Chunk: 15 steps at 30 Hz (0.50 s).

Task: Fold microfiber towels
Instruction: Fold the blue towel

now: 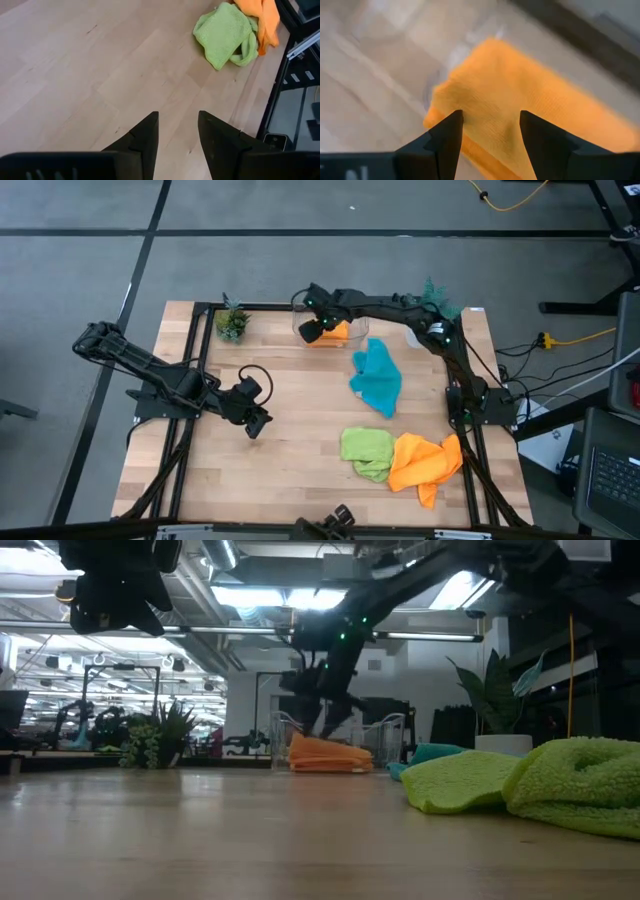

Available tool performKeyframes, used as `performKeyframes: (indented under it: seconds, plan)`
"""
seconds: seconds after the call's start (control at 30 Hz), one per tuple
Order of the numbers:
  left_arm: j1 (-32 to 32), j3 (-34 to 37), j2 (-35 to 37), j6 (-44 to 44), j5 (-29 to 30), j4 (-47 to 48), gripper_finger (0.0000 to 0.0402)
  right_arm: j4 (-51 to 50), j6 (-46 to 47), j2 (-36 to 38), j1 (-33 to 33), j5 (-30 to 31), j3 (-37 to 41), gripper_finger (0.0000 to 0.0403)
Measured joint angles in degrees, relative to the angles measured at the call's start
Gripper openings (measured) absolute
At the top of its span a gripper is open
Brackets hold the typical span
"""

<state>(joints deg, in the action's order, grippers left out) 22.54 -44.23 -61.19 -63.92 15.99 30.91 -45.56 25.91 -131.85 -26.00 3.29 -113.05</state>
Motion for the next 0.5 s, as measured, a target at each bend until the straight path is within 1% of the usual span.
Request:
performKeyframes:
  seconds: [0.1,0.27,0.4,0.5]
  plan:
    - [0.0,0.0,0.0,0.0,0.0,0.0,0.0132,-0.7,1.1,-1.0,-0.2,-3.5,0.0,0.0200]
    - [0.0,0.0,0.0,0.1,0.0,0.1,0.0132,-0.9,2.2,-1.1,-0.4,-4.8,0.0,0.0200]
    - [0.0,0.0,0.0,0.4,0.0,0.2,0.0132,-2.5,3.5,-1.1,-0.9,-8.8,0.0,0.0200]
    - [0.0,0.0,0.0,2.1,0.0,0.2,0.0132,-3.7,3.7,-1.1,-1.0,-9.5,0.0,0.0200]
